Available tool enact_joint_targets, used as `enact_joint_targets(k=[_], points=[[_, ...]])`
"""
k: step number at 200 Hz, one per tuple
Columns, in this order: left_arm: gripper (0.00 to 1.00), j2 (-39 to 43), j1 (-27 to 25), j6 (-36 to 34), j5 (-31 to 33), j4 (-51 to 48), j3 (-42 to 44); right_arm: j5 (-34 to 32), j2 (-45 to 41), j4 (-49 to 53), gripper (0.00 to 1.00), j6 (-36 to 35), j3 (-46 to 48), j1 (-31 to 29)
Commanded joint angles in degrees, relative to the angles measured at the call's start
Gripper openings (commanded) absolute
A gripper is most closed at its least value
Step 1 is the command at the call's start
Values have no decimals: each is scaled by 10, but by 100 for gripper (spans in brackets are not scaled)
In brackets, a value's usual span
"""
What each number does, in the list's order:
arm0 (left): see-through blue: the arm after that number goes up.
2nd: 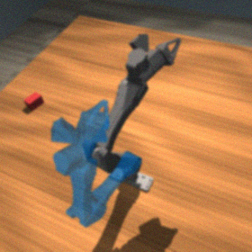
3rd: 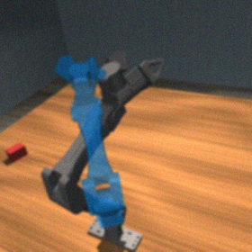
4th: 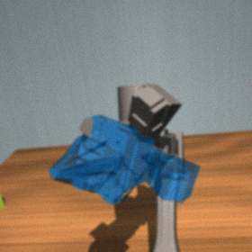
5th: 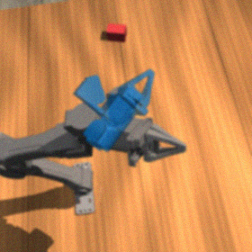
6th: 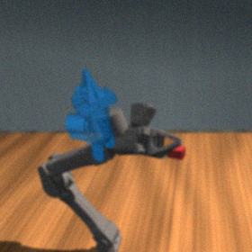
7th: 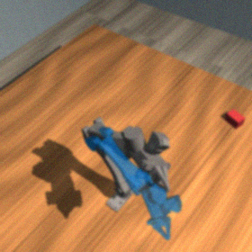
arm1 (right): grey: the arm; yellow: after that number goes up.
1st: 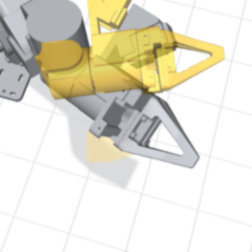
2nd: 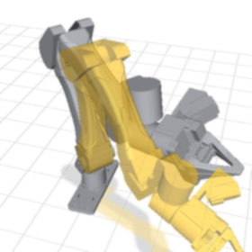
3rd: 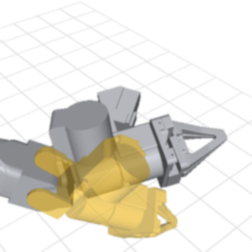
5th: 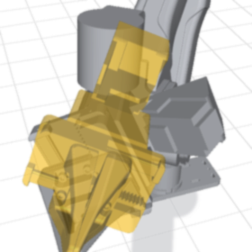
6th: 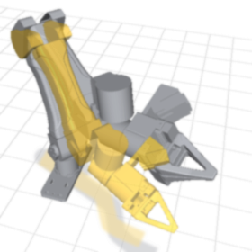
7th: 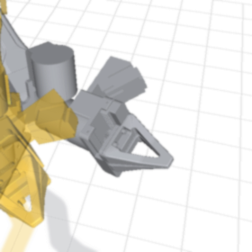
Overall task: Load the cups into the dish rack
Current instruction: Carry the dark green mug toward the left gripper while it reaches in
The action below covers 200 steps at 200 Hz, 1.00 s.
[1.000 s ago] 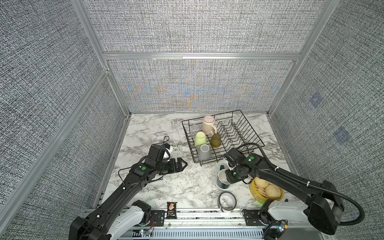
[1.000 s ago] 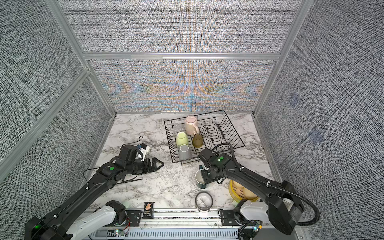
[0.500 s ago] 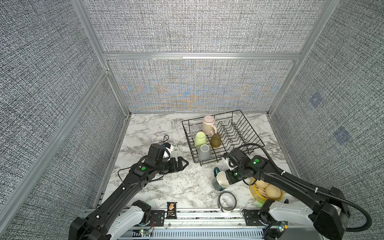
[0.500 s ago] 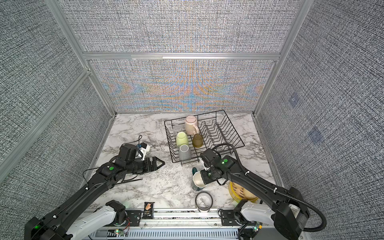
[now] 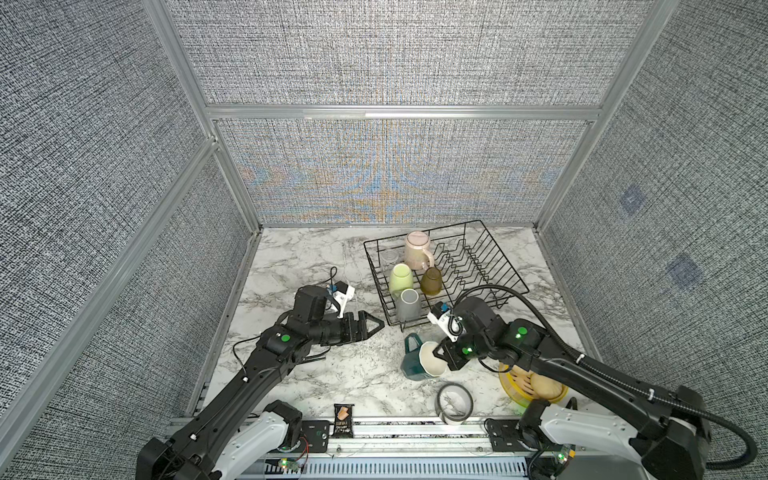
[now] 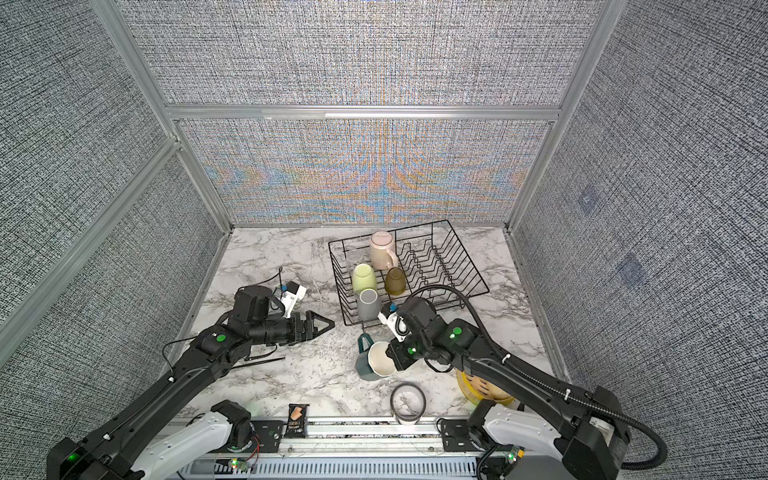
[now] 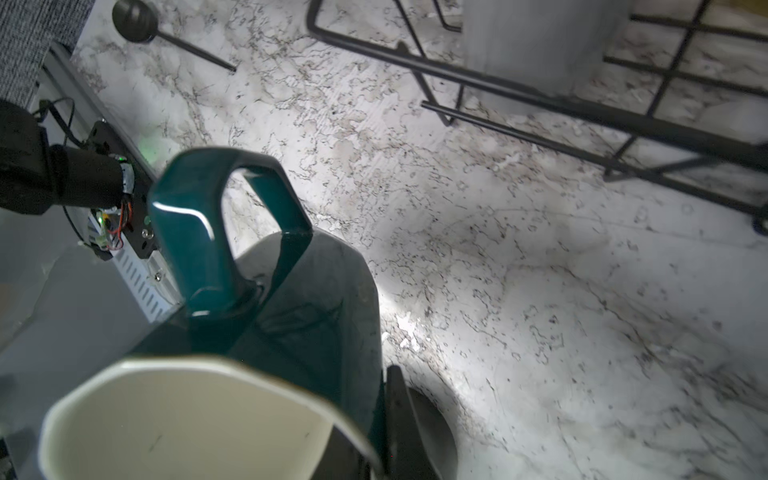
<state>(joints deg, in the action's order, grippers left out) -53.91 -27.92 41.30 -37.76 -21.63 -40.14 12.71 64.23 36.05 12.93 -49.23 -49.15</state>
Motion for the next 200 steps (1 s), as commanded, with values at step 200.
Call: enact_joint_targets(k=[200], points=[[64, -5, 0, 230, 139, -12, 86, -433, 260, -211, 0, 51, -138, -237]])
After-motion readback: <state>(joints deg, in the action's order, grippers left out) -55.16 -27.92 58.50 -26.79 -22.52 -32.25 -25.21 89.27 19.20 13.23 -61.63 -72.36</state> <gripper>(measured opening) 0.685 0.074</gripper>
